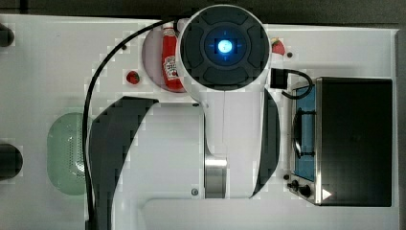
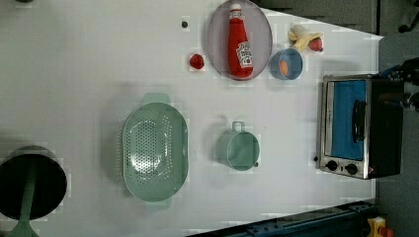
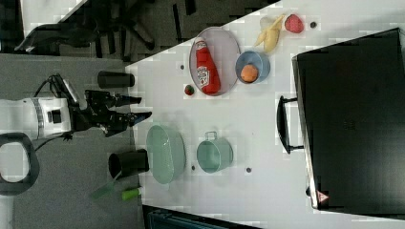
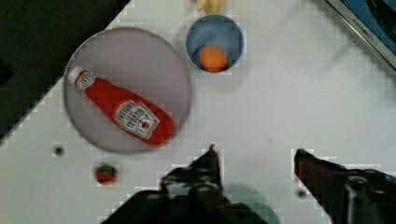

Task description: Flap open oven.

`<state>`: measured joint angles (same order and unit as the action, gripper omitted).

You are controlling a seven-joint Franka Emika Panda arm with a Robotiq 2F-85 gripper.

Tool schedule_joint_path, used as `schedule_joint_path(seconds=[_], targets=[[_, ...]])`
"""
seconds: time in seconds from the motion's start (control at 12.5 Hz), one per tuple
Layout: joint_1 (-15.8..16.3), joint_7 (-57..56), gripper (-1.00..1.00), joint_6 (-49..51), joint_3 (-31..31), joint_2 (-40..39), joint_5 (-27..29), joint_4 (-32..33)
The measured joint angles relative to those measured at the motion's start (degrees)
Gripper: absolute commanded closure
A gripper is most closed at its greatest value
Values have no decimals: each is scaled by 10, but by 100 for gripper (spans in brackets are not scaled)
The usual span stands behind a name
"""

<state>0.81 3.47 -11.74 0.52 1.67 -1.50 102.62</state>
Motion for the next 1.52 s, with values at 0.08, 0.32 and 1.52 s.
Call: schedule_joint_path(seconds=[0.08, 0.32, 1.52], targets=[[-1, 0, -58, 52, 1, 46, 0, 49], [-2, -4, -100, 117, 16, 191, 0, 122], [-5, -119, 65, 89, 31, 180, -18, 137]])
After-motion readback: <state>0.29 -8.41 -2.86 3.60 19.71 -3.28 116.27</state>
